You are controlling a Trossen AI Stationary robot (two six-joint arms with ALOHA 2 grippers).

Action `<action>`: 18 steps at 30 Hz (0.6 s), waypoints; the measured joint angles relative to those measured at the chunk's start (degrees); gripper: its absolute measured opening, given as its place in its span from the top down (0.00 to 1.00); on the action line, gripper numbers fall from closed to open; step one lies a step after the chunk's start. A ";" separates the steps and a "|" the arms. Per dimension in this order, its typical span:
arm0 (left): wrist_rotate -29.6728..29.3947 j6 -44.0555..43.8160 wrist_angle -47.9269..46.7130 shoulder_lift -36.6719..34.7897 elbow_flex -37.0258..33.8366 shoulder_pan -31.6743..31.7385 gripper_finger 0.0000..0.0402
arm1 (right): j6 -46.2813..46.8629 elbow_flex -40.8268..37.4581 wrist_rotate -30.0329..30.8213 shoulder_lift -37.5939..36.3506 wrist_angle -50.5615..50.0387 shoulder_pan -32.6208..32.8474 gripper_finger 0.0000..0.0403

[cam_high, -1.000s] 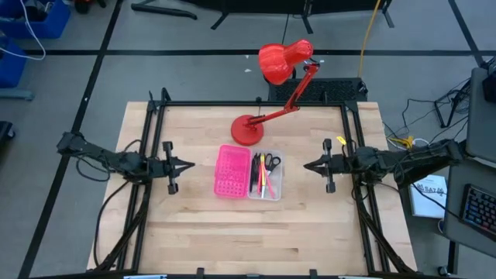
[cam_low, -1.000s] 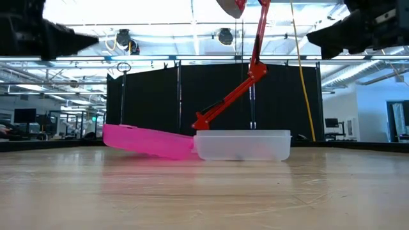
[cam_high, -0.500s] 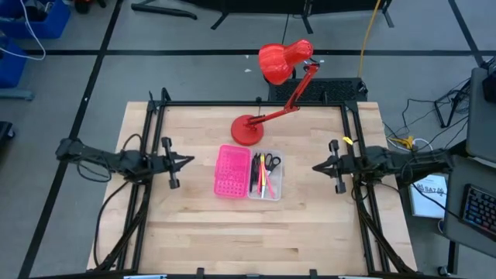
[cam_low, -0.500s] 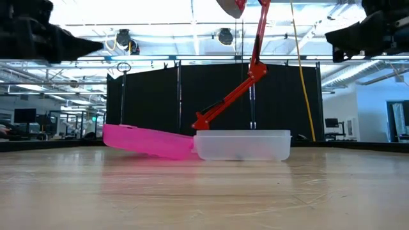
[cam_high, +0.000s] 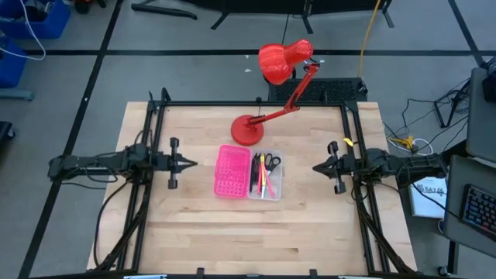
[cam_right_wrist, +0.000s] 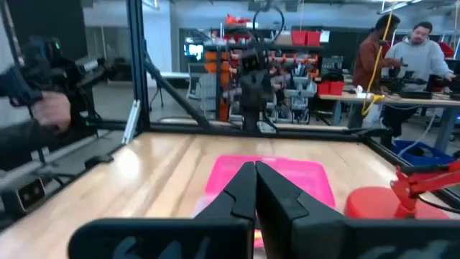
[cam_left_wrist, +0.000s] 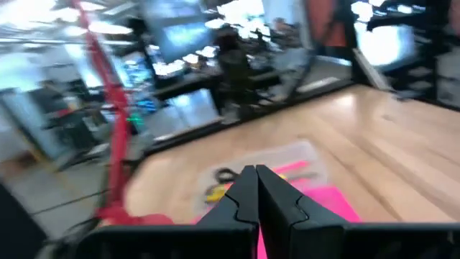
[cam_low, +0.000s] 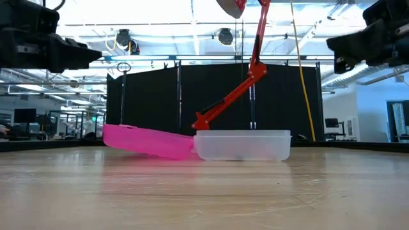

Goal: Pick & place school supplies into a supply box
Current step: Return to Home Position

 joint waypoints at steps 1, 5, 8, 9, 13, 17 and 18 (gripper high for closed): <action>1.57 0.27 -1.03 0.00 0.00 0.13 0.99 | 0.57 -0.02 0.00 -0.03 0.04 0.00 1.00; 2.01 0.29 -3.55 0.00 0.00 0.21 0.99 | 1.29 -0.07 0.00 -0.03 -2.66 0.00 1.00; 2.17 0.27 -4.78 0.00 0.00 0.21 0.99 | 1.37 -0.13 -0.08 0.06 -3.44 0.00 1.00; 2.18 0.27 -4.80 0.00 0.00 0.21 0.99 | 1.68 -0.13 -0.11 0.18 -3.43 0.00 1.00; 2.01 0.53 -4.07 0.00 0.00 0.21 0.99 | 2.37 -0.17 -0.07 0.17 -3.35 0.03 1.00; 2.75 1.21 -3.32 0.00 0.00 0.21 0.99 | 2.41 -0.22 0.02 0.17 -3.42 0.03 1.00; 3.54 1.20 -3.32 0.00 0.00 0.21 0.99 | 2.40 -0.22 0.03 0.17 -3.42 0.03 1.00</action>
